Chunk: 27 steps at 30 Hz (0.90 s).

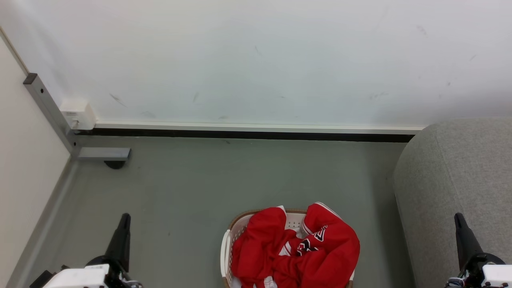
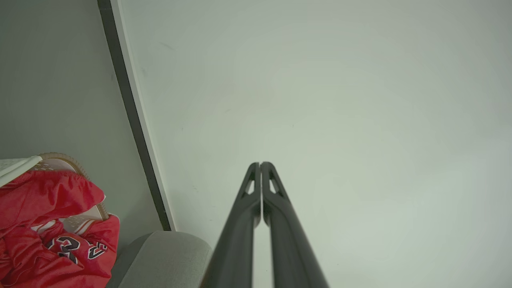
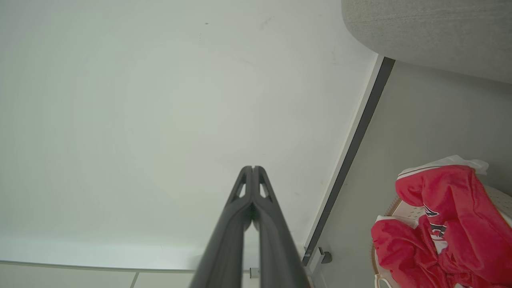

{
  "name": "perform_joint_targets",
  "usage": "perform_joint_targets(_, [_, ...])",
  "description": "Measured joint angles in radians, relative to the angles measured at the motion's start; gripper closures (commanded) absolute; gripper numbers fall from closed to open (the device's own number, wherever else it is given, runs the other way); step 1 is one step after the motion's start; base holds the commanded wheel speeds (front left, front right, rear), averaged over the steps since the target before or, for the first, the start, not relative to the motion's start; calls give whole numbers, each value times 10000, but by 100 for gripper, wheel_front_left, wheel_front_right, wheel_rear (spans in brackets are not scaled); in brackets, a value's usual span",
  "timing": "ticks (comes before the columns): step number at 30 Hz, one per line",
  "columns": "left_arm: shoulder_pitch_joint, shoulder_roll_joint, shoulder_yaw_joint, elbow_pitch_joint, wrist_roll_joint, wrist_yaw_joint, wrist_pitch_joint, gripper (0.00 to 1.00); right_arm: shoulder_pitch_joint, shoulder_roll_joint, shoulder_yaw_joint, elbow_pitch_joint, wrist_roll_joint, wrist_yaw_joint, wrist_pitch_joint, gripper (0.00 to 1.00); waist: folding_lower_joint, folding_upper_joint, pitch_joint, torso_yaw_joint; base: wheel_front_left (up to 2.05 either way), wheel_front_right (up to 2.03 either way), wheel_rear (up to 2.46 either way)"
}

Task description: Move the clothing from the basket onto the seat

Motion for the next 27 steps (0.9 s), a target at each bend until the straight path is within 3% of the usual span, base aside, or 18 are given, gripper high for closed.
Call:
perform_joint_targets(8, [0, 0, 0, 0, 0, 0, 0, 100, 0, 2, 0, 0, 0, 0, 0, 100, 0, 0, 0, 0, 0, 0, 0])
perform_joint_targets(9, [0, 0, 0, 0, 0, 0, 0, 0, 0, 2, 0, 0, 0, 0, 0, 0, 0, 0, 0, 0, 0, 0, 0])
perform_joint_targets(27, [228, -54, -311, -58, 516, 33, -558, 0, 254, 121, 481, -59, -458, 0, -548, 0, 0, 0, 17, -14, 0, 0, 0])
